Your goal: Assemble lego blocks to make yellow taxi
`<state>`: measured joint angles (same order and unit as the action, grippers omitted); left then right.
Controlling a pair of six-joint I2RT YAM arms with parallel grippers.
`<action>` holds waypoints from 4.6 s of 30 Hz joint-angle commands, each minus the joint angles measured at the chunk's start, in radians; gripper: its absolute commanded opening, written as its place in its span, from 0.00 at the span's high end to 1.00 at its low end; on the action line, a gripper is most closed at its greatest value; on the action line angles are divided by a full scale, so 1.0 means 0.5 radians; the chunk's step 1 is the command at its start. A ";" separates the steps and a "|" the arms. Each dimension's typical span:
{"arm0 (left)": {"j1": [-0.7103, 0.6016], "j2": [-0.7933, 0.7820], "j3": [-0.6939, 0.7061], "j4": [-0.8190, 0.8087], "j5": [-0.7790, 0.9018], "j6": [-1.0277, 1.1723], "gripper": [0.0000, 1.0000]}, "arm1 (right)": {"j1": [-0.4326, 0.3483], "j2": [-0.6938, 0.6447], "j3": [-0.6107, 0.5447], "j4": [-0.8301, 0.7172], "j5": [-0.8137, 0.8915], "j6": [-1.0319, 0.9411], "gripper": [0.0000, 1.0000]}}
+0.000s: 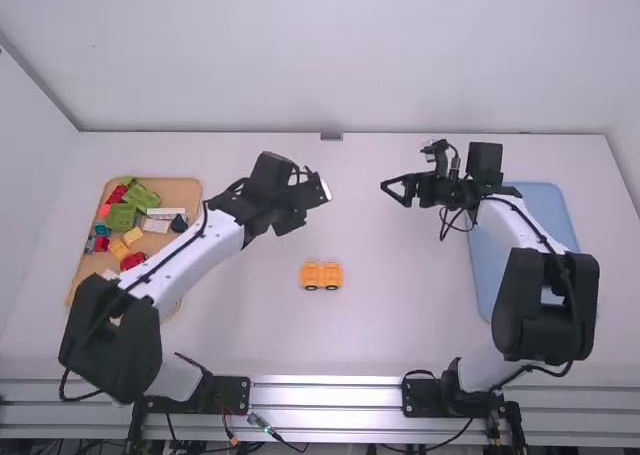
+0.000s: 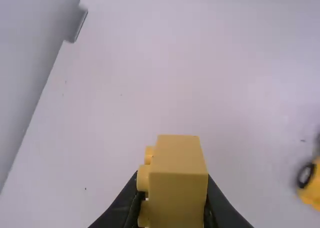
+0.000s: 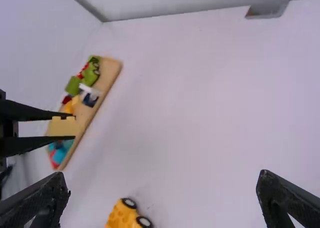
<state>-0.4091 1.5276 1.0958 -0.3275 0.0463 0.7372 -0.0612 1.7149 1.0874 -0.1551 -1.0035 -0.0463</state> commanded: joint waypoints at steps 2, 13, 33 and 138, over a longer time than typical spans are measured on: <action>-0.076 -0.198 -0.037 -0.070 0.188 0.169 0.98 | 0.067 0.069 0.037 -0.088 -0.333 -0.169 0.01; -0.205 -0.258 -0.079 -0.115 0.101 0.240 0.98 | 0.401 0.076 0.037 -0.124 -0.567 -0.163 0.09; -0.217 -0.257 -0.139 0.127 0.298 0.233 0.98 | 0.557 0.076 0.037 -0.082 -0.529 -0.071 0.32; 0.310 0.053 0.022 -0.339 1.810 0.301 0.01 | 0.652 0.050 0.037 -0.456 -0.460 -1.954 1.00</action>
<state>-0.2527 1.5448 1.0901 -0.4900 0.9276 0.8238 0.2657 1.7447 1.0966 -0.3794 -1.2137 -1.0035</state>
